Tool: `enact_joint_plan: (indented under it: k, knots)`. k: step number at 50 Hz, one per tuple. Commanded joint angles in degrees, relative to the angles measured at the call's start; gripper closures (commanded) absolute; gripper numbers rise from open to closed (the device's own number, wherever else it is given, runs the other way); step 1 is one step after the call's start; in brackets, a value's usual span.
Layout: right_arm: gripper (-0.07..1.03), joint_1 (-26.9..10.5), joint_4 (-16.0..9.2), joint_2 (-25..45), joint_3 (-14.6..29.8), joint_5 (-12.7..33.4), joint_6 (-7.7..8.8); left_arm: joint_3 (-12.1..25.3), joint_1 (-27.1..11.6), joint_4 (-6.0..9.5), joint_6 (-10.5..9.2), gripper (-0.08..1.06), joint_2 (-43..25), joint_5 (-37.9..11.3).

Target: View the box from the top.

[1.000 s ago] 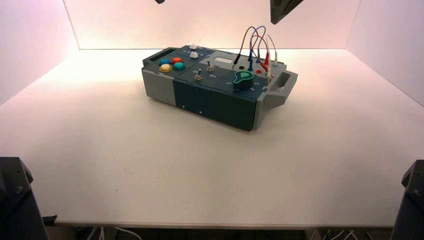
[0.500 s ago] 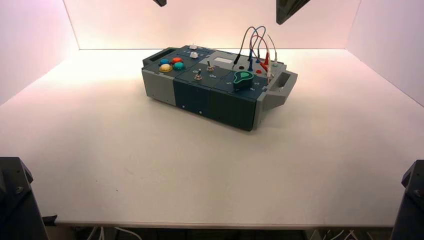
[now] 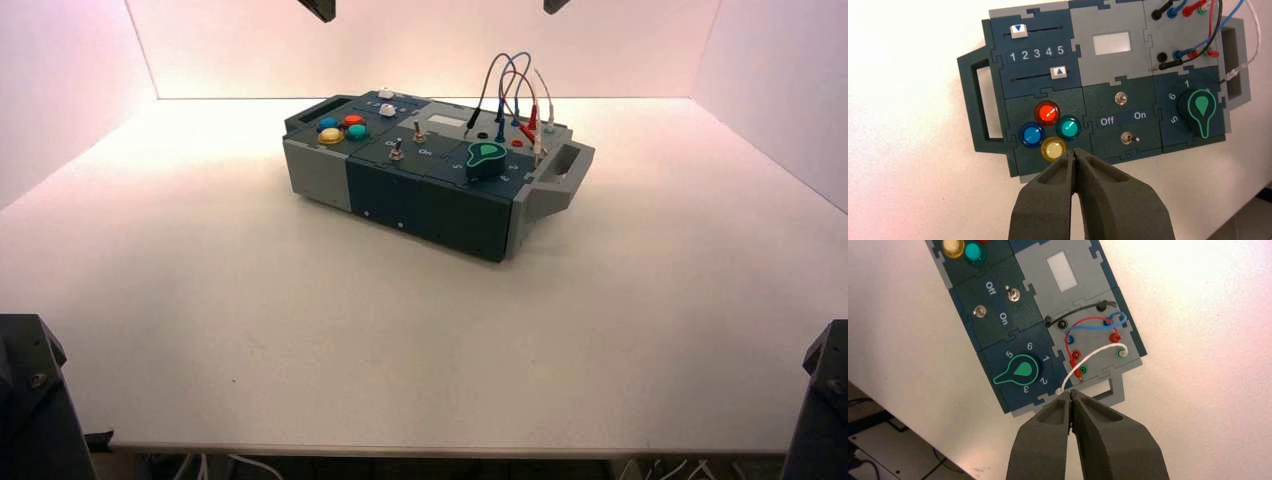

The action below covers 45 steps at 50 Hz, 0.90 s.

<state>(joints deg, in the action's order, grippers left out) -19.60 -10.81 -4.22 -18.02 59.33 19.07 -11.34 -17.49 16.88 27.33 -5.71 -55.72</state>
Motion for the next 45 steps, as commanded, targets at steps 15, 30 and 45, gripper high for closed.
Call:
enact_joint_plan:
  k: [15,30,45]
  knots:
    - [0.98,0.0,-0.2,-1.3,0.7,0.4,0.44,-0.7,0.1,0.26,0.88,1.00,3.4,2.2]
    - [0.98,0.0,-0.2,-1.5,-1.3,0.3,0.44,-0.2,0.1,0.26,0.70,1.00,4.8,0.6]
    - [0.98,0.0,0.6,-1.7,-1.3,-0.1,0.44,-0.4,0.8,0.26,0.62,1.00,5.0,0.6]
